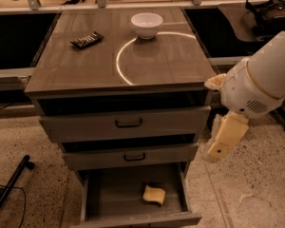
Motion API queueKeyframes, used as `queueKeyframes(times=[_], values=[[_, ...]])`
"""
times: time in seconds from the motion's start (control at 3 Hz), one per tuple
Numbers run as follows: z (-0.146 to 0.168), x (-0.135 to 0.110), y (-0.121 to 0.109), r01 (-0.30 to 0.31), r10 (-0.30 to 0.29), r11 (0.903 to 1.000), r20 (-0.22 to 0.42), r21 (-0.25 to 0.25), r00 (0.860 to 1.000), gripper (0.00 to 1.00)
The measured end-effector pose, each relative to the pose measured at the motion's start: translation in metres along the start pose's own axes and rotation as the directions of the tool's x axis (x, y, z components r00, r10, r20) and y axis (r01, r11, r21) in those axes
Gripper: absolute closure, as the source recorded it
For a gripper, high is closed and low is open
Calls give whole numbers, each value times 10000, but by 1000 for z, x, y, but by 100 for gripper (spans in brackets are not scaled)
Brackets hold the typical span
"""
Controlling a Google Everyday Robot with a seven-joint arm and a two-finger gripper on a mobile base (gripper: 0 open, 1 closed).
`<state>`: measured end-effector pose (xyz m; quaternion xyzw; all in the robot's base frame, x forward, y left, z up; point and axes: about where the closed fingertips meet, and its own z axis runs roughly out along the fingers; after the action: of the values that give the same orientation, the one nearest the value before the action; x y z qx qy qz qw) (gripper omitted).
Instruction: Pick sponge from bottom drawer and place on counter
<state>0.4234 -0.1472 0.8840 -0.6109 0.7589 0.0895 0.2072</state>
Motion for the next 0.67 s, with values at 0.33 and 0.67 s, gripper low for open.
queueKeyframes(times=[0.33,0.67], values=[[48,-11,24,134,-112,9987,443,-496,9990,0],[48,-11,24,134,-112,9987,444,-496,9990,0]])
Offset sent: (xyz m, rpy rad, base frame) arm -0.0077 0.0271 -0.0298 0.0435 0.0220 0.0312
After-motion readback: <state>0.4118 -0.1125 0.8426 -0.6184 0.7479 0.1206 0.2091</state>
